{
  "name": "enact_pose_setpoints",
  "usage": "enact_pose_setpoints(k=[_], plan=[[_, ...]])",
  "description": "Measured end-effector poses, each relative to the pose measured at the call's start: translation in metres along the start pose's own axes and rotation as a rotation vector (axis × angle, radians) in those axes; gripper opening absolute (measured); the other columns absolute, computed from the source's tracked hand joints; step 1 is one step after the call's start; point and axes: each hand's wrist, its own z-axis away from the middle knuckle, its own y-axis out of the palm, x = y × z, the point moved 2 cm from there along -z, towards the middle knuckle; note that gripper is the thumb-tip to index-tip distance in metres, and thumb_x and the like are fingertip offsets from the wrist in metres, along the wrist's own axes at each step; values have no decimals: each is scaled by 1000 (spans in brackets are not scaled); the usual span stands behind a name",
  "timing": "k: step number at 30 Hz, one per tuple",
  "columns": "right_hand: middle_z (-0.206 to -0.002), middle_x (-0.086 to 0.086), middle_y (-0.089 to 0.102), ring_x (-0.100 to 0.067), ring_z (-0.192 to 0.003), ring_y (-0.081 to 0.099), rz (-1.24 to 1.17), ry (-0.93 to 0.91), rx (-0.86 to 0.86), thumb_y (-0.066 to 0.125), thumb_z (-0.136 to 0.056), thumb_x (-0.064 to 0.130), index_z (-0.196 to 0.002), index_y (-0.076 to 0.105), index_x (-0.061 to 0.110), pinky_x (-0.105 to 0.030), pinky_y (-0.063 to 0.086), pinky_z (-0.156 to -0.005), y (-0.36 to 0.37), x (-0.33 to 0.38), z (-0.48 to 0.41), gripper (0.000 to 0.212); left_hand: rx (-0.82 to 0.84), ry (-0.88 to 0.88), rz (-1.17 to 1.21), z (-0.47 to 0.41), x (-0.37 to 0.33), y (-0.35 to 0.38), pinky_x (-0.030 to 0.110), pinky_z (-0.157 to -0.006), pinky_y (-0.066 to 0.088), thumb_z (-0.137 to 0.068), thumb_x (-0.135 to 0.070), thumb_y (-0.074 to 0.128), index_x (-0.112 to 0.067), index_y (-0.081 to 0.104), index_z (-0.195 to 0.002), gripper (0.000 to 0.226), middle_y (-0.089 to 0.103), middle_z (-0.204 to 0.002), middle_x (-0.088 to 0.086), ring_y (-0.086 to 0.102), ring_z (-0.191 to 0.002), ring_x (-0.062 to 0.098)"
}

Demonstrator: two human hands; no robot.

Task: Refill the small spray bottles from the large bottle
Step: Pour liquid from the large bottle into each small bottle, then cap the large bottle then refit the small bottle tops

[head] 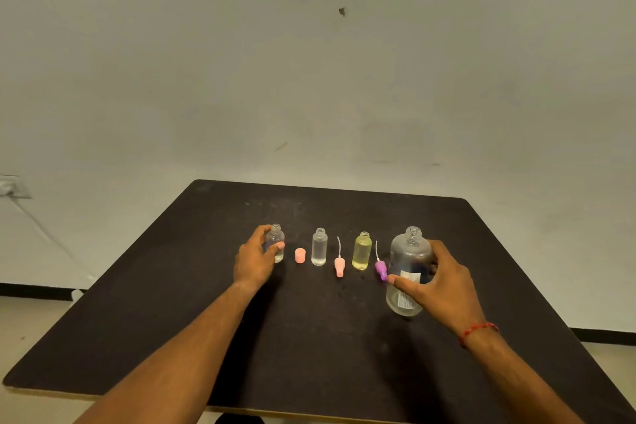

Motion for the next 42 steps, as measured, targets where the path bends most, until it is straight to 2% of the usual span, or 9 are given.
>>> enact_pose_setpoints(k=[9,15,19,24,28,31,34,39,42], plan=[[-132,-1,59,-23,-115,60,-19,3,-14,83,-60,50,-130,46,25,-41,51,-97,2,-6,-4,82,8,-15,14,2,7,0,46,-98,54,-92,-31,69,-33,55,-132,43,69,-123,-3,66,-111,19],[-132,0,59,-22,-116,60,-18,-4,-23,85,-62,46,-130,46,25,-41,52,-97,2,-7,-3,82,34,-65,-5,10,7,-5,50,-107,47,-92,-33,70,-30,43,-146,61,57,-144,1,56,-130,26],[-131,-1,60,-22,-115,60,-19,5,-37,86,-63,42,-131,46,24,-41,52,-97,-1,-11,-1,81,-81,-85,26,26,1,-16,46,-110,43,-94,-38,66,-28,44,-147,58,54,-147,1,51,-135,26],[-129,1,60,-21,-114,60,-11,22,-61,87,-64,42,-129,46,26,-41,53,-97,-9,-23,-1,79,-423,113,74,67,-37,-26,35,-84,55,-97,-35,62,-23,65,-118,24,72,-112,-5,69,-104,20],[-124,2,62,-18,-108,61,-23,53,-81,88,-62,42,-126,47,28,-38,54,-95,-18,-38,-1,77,-452,225,180,94,-69,-7,41,-69,57,-96,-29,65,-26,70,-99,7,71,-86,-14,69,-78,10],[-121,3,63,-15,-103,61,-42,78,-98,89,-61,42,-124,48,28,-37,54,-94,-25,-49,0,77,-360,285,225,111,-90,19,39,-68,57,-93,-23,69,-24,71,-94,3,71,-82,-16,69,-75,6],[-120,3,64,-19,-106,63,-59,100,-116,89,-61,40,-124,48,28,-39,55,-94,-33,-61,2,76,-156,333,274,125,-111,55,34,-72,57,-90,-24,73,-27,72,-97,8,72,-88,-18,69,-81,3],[-123,4,63,-19,-109,62,-80,119,-133,89,-62,40,-125,47,30,-38,54,-96,-43,-79,1,77,160,331,273,139,-137,121,28,-82,53,-80,-28,80,-33,66,-110,33,69,-104,-19,65,-100,4],[-121,5,64,-17,-108,62,-81,124,-128,89,-61,41,-125,47,30,-35,55,-94,-44,-88,2,77,327,282,228,143,-145,158,33,-91,55,-76,-31,83,-35,61,-123,52,64,-120,-21,64,-102,15]])
